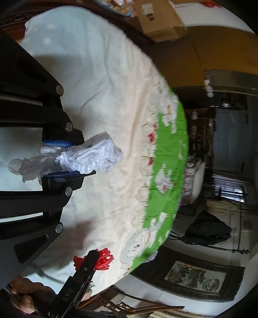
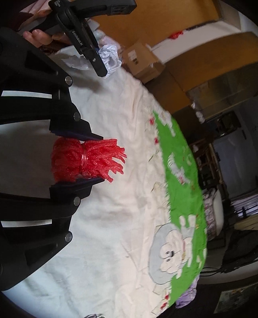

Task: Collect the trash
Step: 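Carry bag and red mesh to the red wastebasket and open both tools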

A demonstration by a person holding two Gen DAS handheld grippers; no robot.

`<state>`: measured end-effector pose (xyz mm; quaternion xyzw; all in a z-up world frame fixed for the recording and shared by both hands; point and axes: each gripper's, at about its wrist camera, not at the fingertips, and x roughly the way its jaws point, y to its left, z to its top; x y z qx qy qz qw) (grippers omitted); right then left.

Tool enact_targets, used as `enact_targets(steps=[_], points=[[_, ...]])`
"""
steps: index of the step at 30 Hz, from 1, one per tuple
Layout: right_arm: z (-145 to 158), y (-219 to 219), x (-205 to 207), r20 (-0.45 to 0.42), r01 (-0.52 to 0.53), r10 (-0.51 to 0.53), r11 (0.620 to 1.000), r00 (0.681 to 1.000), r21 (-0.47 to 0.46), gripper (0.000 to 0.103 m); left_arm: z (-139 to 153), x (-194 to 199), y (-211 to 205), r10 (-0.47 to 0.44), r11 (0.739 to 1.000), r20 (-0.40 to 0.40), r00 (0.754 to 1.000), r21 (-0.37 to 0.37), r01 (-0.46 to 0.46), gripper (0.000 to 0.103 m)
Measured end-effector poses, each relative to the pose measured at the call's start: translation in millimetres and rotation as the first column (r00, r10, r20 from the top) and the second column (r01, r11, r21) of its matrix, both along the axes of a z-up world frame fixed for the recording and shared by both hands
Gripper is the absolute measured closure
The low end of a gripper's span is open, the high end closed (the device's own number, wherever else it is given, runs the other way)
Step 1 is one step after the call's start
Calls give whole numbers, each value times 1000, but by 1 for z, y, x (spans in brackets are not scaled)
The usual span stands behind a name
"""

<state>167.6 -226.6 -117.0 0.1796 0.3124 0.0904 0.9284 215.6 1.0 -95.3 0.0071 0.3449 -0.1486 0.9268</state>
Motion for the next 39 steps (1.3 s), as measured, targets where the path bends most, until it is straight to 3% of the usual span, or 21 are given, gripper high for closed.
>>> enact_targets(steps=[12,22,28,33,39], points=[[80,31,-59,193,-86,83,996,978,8,68,85,-88,25,66,998,210,976,4,-69,83],[138,56,-127,348,-165,155,986,924,-2,68,131,-172,52,130,989,359,924,22,-147,83],[151,78,-155,390,-236,227,972,892,-25,68,138,-213,78,175,977,414,893,37,-208,83],[144,102,-157,366,-288,287,956,885,-54,68,128,-235,106,224,960,424,878,61,-274,81],[123,133,-142,280,-339,346,938,896,-74,68,94,-221,147,292,943,330,898,58,-328,81]])
